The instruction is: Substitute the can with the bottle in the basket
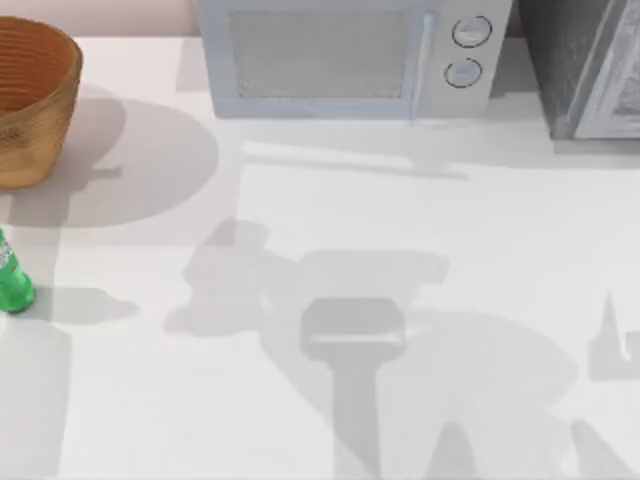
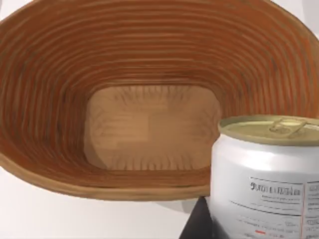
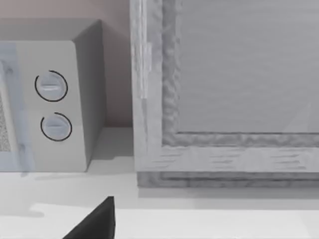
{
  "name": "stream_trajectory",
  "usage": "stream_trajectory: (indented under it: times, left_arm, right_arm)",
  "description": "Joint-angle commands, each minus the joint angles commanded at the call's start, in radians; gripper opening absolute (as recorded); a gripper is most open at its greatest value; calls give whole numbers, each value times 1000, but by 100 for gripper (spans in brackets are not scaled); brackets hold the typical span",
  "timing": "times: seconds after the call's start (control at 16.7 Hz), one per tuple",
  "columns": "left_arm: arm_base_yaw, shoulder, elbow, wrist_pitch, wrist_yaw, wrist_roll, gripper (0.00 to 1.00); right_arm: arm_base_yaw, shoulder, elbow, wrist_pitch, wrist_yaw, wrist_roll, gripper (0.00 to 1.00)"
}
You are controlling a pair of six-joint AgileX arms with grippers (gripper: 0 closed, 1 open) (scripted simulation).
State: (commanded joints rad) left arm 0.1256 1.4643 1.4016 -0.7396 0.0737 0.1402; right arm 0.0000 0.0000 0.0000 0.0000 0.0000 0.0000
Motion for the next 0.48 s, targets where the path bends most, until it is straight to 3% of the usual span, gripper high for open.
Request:
stream_trajectory:
  times: [0.48]
  left_arm:
    - [-85,-913,-859,428,-73,-72,0]
  right_arm:
    - [0,0,0,0,0,0,100]
